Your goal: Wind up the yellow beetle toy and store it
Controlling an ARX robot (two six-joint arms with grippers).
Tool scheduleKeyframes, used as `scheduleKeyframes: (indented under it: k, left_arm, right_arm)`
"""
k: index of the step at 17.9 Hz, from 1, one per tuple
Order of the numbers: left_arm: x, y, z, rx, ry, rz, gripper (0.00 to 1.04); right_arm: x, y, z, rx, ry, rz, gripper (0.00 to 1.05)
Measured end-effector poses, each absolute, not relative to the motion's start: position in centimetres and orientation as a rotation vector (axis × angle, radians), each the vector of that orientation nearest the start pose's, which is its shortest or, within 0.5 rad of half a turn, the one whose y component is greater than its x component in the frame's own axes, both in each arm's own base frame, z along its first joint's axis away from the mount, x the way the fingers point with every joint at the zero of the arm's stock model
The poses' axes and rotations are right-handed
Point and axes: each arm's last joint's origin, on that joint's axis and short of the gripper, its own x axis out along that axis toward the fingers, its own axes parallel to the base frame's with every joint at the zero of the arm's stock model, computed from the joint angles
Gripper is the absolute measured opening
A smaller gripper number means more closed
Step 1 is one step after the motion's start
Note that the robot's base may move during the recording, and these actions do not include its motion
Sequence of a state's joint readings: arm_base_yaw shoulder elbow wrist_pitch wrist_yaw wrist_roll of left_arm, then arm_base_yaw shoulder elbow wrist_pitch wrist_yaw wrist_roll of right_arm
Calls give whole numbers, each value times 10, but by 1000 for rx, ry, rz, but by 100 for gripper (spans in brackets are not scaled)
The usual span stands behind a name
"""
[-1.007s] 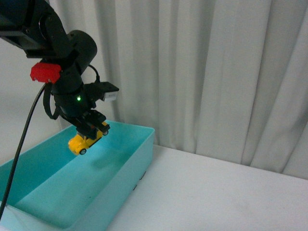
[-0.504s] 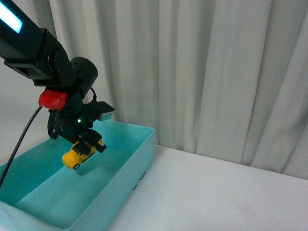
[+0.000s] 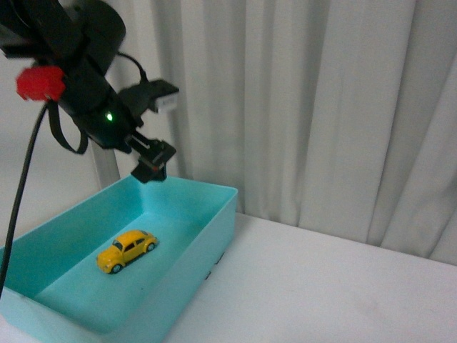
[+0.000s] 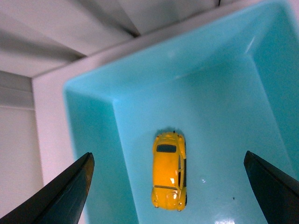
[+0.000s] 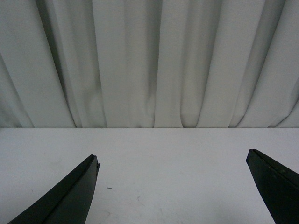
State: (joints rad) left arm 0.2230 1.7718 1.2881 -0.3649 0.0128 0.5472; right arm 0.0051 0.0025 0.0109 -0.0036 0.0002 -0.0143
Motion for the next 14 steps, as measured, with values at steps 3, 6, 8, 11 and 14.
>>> scheduleKeyframes:
  k: [3, 6, 8, 11, 14]
  left_arm:
    - [334, 91, 259, 405, 764, -31, 98]
    - [264, 85, 278, 218, 180, 7, 73]
    - [215, 59, 281, 113, -46, 8, 52]
    - [193, 37, 237, 26, 9, -9, 21]
    - [172, 24, 219, 8, -7, 0, 2]
  right_arm:
    - [97, 1, 167, -15, -4, 5, 98]
    - [97, 0, 167, -14, -4, 5, 98]
    - [97, 0, 167, -14, -4, 5, 98]
    - [97, 0, 167, -14, -4, 5, 98]
    - [97, 1, 167, -15, -4, 8, 98]
